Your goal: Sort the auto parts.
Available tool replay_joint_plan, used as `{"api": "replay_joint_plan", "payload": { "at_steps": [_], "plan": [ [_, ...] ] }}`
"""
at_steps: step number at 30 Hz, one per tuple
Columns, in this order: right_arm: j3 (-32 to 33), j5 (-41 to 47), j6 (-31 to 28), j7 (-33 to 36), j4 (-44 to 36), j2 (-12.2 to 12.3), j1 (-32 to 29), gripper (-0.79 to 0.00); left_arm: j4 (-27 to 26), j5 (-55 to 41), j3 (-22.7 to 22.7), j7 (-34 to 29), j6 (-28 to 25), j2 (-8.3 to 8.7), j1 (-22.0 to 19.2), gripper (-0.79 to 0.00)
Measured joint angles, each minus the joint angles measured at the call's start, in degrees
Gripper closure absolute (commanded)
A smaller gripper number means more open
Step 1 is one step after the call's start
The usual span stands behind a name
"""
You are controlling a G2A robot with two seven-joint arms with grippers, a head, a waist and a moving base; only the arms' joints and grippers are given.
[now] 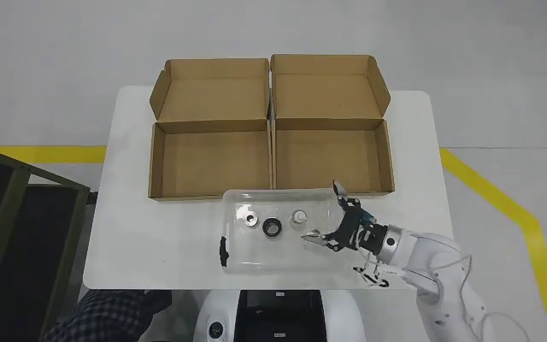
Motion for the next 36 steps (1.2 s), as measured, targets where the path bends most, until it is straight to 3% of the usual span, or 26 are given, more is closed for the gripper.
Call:
{"api": "replay_joint_plan", "payload": {
  "at_steps": [10,19,20,22,26,28,30,32,36],
  "plan": [
    [-5.76,-1.87,-0.91,9.50,0.97,0.52,3.20,-0.785,0.00,0.00,0.00,0.00,0.00,0.00,0.00,-0.785],
    [-8.95,-1.45,0.32,12.45,3.76,0.84,5.14,-0.785,0.00,0.00,0.00,0.00,0.00,0.00,0.00,-0.785],
    [-9.28,-1.36,0.45,12.54,4.26,0.87,5.45,-0.742,0.00,0.00,0.00,0.00,0.00,0.00,0.00,-0.785],
    [-9.66,-0.96,0.59,12.34,5.01,0.93,5.90,-0.566,0.00,0.00,0.00,0.00,0.00,0.00,0.00,-0.785],
    [-10.06,-1.51,1.80,12.83,6.00,1.14,6.66,-0.548,0.00,0.00,0.00,0.00,0.00,0.00,0.00,-0.785],
    [-10.21,-1.45,2.11,12.78,6.45,1.22,6.89,-0.496,0.00,0.00,0.00,0.00,0.00,0.00,0.00,-0.785],
    [-10.21,-1.21,2.59,12.77,7.08,1.33,7.20,-0.379,0.00,0.00,0.00,0.00,0.00,0.00,0.00,-0.785],
    [-10.25,-1.13,3.06,12.98,7.47,1.44,7.44,-0.329,0.00,0.00,0.00,0.00,0.00,0.00,0.00,-0.785],
    [-10.56,-0.95,3.41,13.37,7.68,1.64,7.70,-0.129,0.00,0.00,0.00,0.00,0.00,0.00,0.00,-0.785]
  ]
}}
